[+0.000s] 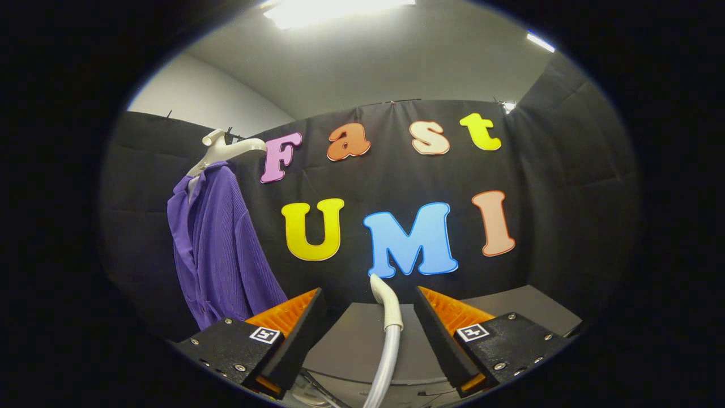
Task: Iron the clothes twice with a garment steamer, once on the left side and once on the right side.
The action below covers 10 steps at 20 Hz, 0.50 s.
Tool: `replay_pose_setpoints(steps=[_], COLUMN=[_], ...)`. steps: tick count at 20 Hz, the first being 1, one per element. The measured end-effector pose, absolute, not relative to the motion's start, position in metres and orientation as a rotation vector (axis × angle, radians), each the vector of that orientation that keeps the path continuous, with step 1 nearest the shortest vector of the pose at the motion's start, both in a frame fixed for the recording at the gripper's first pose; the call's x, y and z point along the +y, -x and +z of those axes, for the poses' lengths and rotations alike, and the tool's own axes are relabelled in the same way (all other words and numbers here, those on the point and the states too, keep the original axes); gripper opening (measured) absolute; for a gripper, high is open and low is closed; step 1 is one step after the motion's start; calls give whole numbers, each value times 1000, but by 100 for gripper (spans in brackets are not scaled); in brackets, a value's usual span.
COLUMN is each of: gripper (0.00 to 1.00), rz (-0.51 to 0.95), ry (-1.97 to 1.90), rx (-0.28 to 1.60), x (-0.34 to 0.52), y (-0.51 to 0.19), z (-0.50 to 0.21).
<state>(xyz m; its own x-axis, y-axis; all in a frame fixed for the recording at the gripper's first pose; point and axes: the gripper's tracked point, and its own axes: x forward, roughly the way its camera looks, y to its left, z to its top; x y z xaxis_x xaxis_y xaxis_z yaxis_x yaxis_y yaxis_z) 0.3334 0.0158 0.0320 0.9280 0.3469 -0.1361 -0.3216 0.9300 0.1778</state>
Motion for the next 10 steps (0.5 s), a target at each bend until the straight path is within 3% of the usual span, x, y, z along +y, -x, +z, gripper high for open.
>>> replay_pose_setpoints(steps=[10], gripper=[95], rz=[453], ry=[-446], rx=[452], x=[20], y=[-456], z=[-37])
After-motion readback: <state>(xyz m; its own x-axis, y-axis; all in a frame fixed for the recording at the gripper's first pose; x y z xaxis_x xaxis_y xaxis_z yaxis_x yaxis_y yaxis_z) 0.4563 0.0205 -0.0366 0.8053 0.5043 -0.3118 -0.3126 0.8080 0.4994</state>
